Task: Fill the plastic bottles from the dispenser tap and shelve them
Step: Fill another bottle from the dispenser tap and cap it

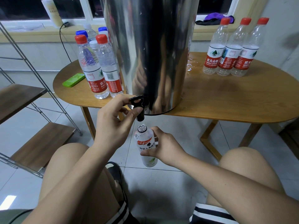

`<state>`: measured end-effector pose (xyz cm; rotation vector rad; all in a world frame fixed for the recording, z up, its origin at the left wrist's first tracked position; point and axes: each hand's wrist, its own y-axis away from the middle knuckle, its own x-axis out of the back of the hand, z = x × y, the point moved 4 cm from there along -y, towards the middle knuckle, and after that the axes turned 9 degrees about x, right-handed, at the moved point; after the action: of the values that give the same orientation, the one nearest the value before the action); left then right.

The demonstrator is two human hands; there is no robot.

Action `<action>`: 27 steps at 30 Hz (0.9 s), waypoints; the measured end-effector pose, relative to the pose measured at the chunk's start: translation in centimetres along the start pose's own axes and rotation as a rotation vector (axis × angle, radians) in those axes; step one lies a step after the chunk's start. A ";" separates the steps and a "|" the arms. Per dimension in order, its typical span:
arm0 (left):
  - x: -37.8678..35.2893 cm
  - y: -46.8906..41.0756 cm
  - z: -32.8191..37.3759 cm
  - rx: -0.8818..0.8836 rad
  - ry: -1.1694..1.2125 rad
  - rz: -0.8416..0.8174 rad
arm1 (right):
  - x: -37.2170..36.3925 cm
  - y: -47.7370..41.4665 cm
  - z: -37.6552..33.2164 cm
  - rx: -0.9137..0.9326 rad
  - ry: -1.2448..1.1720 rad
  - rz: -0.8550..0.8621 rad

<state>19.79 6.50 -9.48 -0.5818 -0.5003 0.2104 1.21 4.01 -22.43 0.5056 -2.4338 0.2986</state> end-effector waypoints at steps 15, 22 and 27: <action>0.0 0.0 0.0 0.001 0.004 0.008 | 0.0 0.0 0.0 -0.003 -0.001 -0.001; 0.0 0.1 0.2 -0.002 0.013 -0.003 | 0.1 0.0 -0.1 0.000 0.003 0.005; 0.1 0.1 0.2 0.000 0.003 -0.002 | 0.1 0.1 -0.1 -0.001 0.007 0.003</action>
<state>19.72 6.70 -9.33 -0.5818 -0.4982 0.2080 1.20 4.12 -22.30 0.4994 -2.4278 0.3005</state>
